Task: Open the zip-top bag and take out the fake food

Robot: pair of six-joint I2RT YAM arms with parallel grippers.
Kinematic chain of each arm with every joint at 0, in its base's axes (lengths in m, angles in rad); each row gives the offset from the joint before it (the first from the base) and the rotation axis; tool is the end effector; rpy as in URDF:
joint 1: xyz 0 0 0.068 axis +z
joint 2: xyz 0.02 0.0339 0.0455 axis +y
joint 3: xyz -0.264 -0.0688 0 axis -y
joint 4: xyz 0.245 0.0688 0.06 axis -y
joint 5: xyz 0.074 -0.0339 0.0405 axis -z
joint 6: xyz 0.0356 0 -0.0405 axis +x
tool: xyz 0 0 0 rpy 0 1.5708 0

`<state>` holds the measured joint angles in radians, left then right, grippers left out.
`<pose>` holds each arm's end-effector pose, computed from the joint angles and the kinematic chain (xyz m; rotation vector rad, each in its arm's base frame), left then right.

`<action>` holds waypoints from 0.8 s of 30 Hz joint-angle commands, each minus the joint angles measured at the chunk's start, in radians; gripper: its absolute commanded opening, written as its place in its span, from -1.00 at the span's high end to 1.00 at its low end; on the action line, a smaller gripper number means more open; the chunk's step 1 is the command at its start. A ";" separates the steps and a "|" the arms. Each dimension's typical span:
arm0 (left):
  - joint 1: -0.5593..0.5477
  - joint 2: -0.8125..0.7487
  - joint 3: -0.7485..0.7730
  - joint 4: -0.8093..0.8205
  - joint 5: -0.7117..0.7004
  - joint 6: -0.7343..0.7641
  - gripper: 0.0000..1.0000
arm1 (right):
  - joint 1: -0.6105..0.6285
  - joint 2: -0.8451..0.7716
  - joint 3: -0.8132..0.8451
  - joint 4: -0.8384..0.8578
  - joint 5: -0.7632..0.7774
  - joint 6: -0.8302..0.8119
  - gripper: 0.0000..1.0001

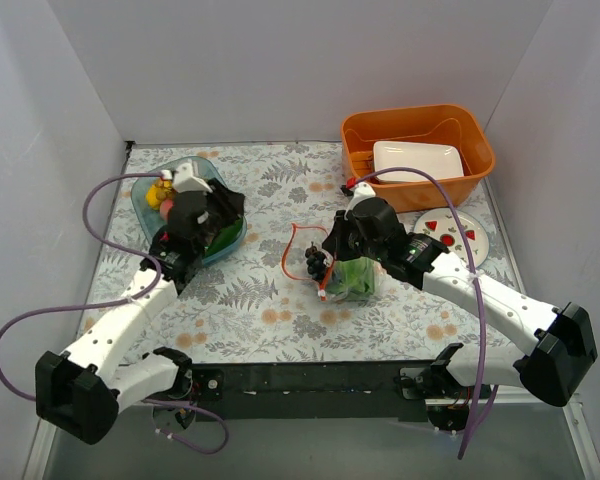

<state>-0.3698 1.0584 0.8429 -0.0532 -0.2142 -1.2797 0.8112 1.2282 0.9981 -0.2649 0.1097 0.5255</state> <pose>0.2336 -0.0824 0.3209 -0.9936 1.6702 -0.9423 0.1955 0.2002 0.3127 -0.2352 2.1270 0.6985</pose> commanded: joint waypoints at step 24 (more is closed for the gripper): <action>-0.600 0.270 -0.023 -0.039 -0.264 -0.211 0.63 | 0.109 0.021 -0.121 0.018 0.160 0.123 0.97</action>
<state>-0.9516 1.3300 0.8547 -0.0761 -0.3431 -1.4761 0.9009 1.2400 0.9123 -0.2806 0.2176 0.6113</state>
